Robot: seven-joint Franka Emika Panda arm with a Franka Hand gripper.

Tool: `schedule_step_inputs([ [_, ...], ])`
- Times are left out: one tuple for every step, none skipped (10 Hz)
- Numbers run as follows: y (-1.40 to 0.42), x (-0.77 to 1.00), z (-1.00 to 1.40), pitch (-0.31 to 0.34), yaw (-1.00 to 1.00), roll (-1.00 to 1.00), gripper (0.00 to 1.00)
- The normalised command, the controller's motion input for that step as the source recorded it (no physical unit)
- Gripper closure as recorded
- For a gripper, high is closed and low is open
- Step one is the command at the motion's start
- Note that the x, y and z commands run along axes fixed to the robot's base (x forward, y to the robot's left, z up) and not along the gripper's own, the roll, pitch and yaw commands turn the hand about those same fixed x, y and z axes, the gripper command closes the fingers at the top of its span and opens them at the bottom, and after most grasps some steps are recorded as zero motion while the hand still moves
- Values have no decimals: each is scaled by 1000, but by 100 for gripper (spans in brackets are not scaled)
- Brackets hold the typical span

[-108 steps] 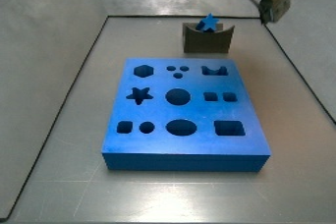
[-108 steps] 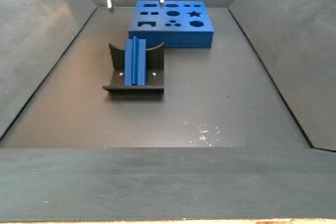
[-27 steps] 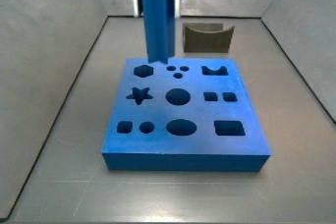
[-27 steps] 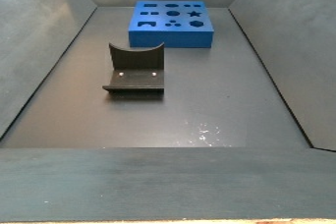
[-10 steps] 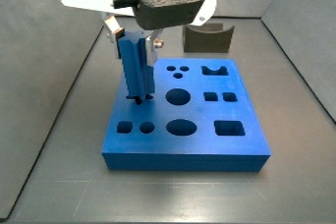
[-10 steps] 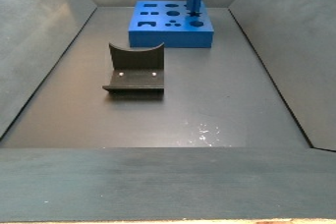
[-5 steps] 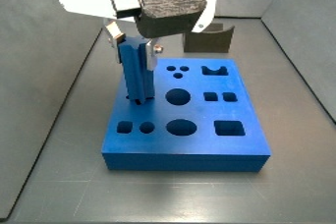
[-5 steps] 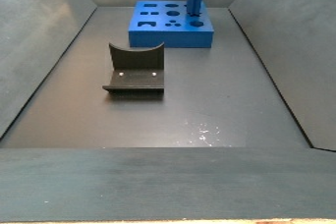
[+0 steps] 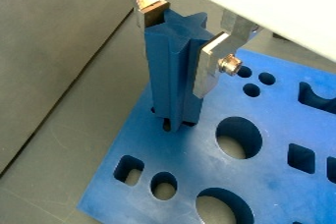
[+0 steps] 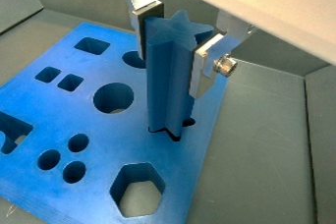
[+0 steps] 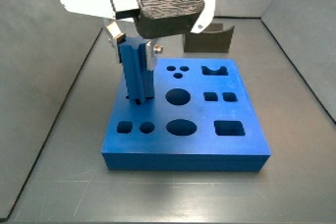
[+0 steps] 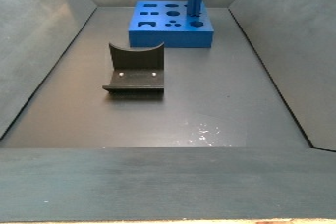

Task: Pick up the star object. Move up. Place the star object on the fixture. Regrasp the star object. Move to above the board. Insert the star object.
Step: Insert the star object.

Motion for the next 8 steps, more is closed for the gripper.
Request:
schedule_step_inputs([
  [0,0,0,0,0,6,100],
  [0,-46,-49,0,-371,9,100],
  [0,0,0,40,-323,14,100],
  [0,-3,-26,0,0,0,100],
  [0,-197,-94,-29,-63,0,100],
  [0,-177,-103,-46,-40,-3,100],
  [0,-123,-34,-29,-46,0,100],
  [0,0,-20,-11,0,0,100],
])
